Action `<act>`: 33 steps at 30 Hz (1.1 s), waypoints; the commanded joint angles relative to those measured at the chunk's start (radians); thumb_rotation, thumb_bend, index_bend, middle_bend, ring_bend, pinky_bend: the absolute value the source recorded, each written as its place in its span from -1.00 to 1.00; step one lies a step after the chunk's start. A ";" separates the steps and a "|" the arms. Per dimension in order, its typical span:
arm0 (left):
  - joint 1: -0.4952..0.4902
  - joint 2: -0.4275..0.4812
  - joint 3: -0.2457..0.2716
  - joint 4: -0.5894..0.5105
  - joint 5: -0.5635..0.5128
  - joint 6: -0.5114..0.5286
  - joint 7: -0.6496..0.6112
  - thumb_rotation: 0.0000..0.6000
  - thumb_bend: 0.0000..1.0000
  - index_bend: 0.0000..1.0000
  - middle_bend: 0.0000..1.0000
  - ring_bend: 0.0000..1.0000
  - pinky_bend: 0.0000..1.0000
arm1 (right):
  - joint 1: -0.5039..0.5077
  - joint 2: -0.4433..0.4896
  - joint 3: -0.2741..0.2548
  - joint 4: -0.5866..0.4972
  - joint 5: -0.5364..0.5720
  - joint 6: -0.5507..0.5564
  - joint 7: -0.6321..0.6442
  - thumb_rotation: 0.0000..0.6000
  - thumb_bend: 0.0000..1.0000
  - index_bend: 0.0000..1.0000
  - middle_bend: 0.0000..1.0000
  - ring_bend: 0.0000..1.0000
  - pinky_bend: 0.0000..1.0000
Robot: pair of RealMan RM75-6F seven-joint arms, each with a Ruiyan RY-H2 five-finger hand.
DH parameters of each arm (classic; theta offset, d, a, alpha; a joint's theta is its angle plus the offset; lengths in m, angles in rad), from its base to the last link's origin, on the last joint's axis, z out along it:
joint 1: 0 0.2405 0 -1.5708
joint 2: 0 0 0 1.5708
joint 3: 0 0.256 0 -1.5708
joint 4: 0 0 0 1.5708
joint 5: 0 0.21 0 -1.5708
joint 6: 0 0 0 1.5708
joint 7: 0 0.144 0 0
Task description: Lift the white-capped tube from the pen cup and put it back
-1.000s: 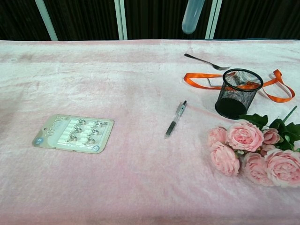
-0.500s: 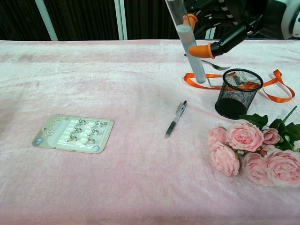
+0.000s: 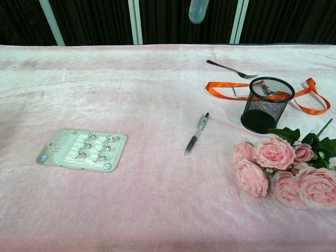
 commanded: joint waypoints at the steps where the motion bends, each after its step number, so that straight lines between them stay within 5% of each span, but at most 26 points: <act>1: 0.001 0.000 0.000 -0.001 0.001 0.001 -0.001 1.00 -0.33 -0.68 -0.82 -1.00 -0.96 | -0.052 0.084 0.034 0.079 -0.289 0.184 0.681 1.00 -0.22 0.32 -0.89 -0.78 -0.67; 3: 0.001 0.000 0.002 -0.003 0.004 0.000 0.001 1.00 -0.33 -0.68 -0.82 -1.00 -0.96 | -0.015 0.085 -0.033 0.141 -0.351 0.110 0.567 1.00 -0.22 0.32 -0.89 -0.79 -0.67; 7: 0.001 0.000 0.002 -0.004 0.003 0.000 0.003 1.00 -0.33 -0.68 -0.82 -1.00 -0.96 | 0.025 0.052 -0.081 0.162 -0.316 0.025 0.306 1.00 -0.22 0.32 -0.89 -0.79 -0.67; 20: 0.000 0.000 -0.002 0.000 -0.004 -0.004 0.000 1.00 -0.33 -0.68 -0.82 -1.00 -0.96 | 0.056 -0.080 -0.150 0.177 -0.043 -0.083 -0.643 1.00 -0.22 0.33 -0.89 -0.83 -0.67; 26: 0.000 0.001 -0.003 -0.001 -0.007 -0.003 0.000 1.00 -0.33 -0.68 -0.82 -1.00 -0.96 | 0.082 -0.101 -0.164 0.162 0.098 -0.099 -0.865 1.00 -0.22 0.32 -0.89 -0.83 -0.67; 33: 0.002 0.004 -0.005 -0.002 -0.008 -0.001 -0.003 1.00 -0.33 -0.67 -0.82 -1.00 -0.96 | 0.088 -0.091 -0.106 0.160 0.195 -0.060 -0.827 1.00 -0.22 0.32 -0.89 -0.83 -0.67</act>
